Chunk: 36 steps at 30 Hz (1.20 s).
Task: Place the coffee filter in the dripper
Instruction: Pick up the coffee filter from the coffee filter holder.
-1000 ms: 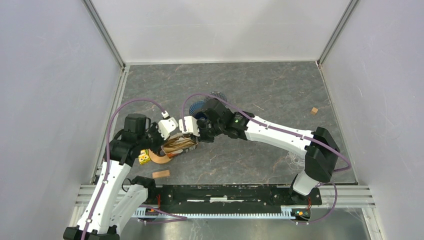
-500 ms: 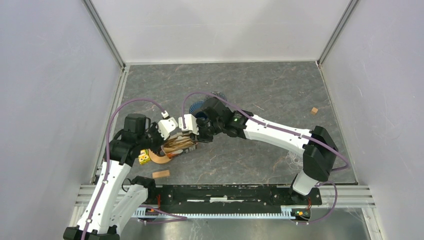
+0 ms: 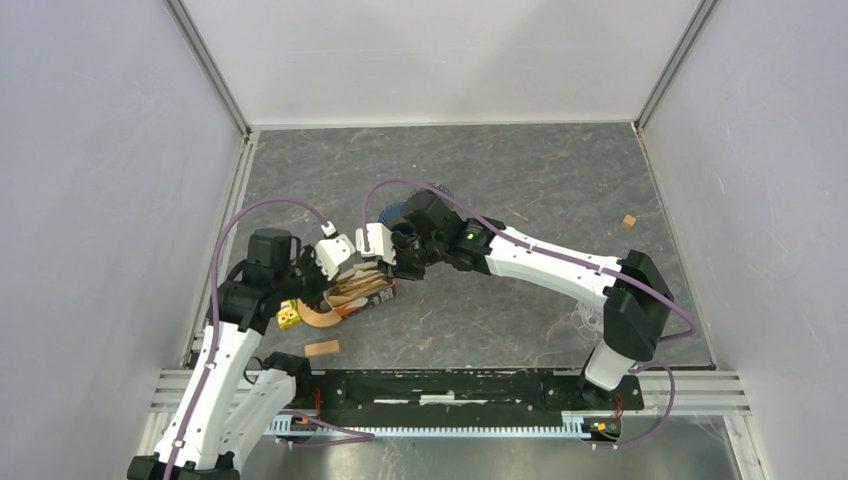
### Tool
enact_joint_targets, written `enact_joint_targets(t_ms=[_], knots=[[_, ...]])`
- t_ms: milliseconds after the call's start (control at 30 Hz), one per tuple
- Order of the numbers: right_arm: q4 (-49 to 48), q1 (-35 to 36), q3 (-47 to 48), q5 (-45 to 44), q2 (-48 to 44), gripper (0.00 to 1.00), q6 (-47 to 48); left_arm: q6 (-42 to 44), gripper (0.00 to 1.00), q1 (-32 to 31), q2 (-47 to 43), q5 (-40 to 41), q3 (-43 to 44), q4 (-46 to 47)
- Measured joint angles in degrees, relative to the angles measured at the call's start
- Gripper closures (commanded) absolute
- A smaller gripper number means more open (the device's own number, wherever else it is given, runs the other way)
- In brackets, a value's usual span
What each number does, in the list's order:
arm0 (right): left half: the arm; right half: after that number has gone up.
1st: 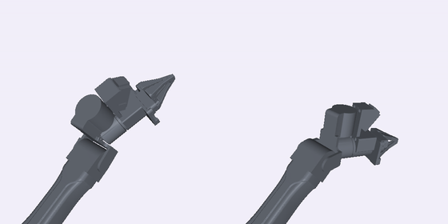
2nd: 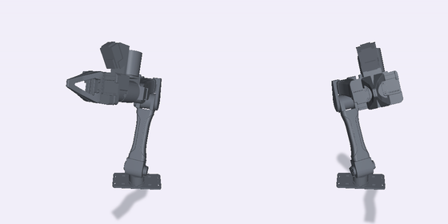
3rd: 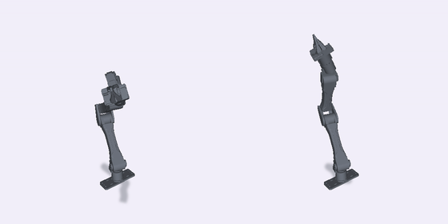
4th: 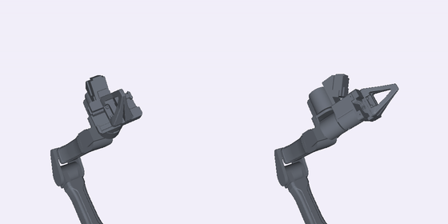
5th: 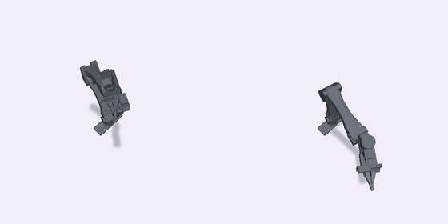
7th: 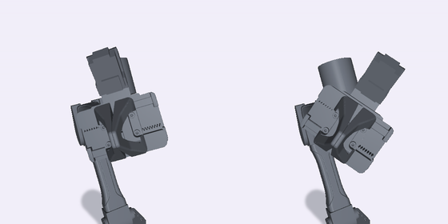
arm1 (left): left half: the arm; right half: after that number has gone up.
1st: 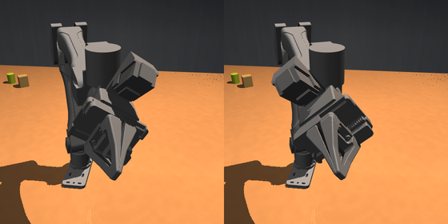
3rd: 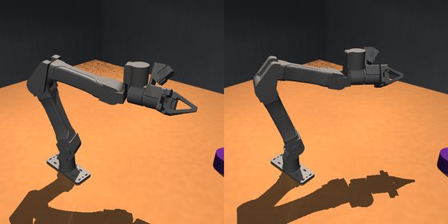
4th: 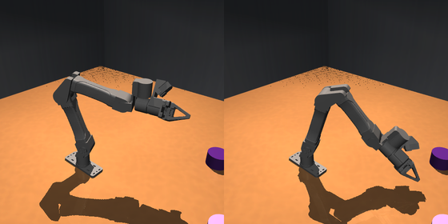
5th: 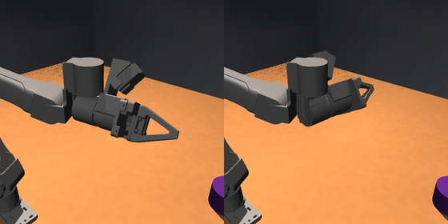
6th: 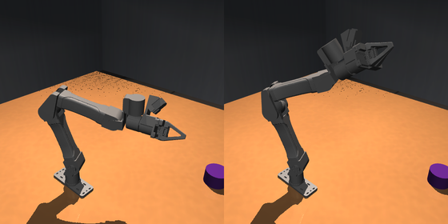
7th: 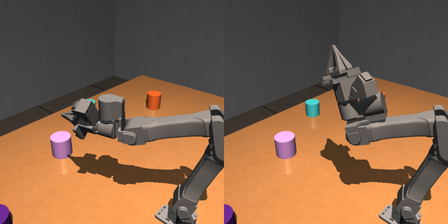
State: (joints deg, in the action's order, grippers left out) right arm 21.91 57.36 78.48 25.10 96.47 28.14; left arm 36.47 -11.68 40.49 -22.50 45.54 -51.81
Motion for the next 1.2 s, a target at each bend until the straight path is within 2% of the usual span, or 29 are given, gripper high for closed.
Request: enact_joint_targets(t_ms=[100, 267, 500, 767, 967, 1100, 1200], knots=[[-0.02, 0.00, 0.02, -0.20, 0.02, 0.84, -0.04, -0.44, 0.98, 0.00, -0.04, -0.15, -0.02, 0.00], [0.02, -0.02, 0.02, -0.28, 0.02, 1.00, -0.02, -0.48, 0.98, 0.00, -0.07, -0.13, -0.04, 0.13], [0.48, -0.09, 0.31, -0.76, -0.07, 1.00, 0.04, -0.55, 0.98, -0.02, -0.04, 0.46, -0.85, 1.64], [2.62, -0.13, 5.95, -0.26, -0.90, 1.00, -0.02, -0.55, 0.98, -0.02, -0.02, 2.54, -1.86, 2.73], [2.34, -0.15, 5.86, 0.11, -2.49, 0.69, -0.07, -0.61, 0.98, -0.02, -0.02, 2.75, -1.88, 2.89], [2.19, -0.17, 4.28, 0.11, -2.25, 0.61, 0.02, -0.94, 0.98, -0.02, -0.02, 2.32, -1.88, 2.97], [2.12, -0.44, 4.15, 0.35, -1.16, 0.60, 0.02, -1.66, 0.98, -0.02, -0.04, 1.29, -1.88, 2.97]])
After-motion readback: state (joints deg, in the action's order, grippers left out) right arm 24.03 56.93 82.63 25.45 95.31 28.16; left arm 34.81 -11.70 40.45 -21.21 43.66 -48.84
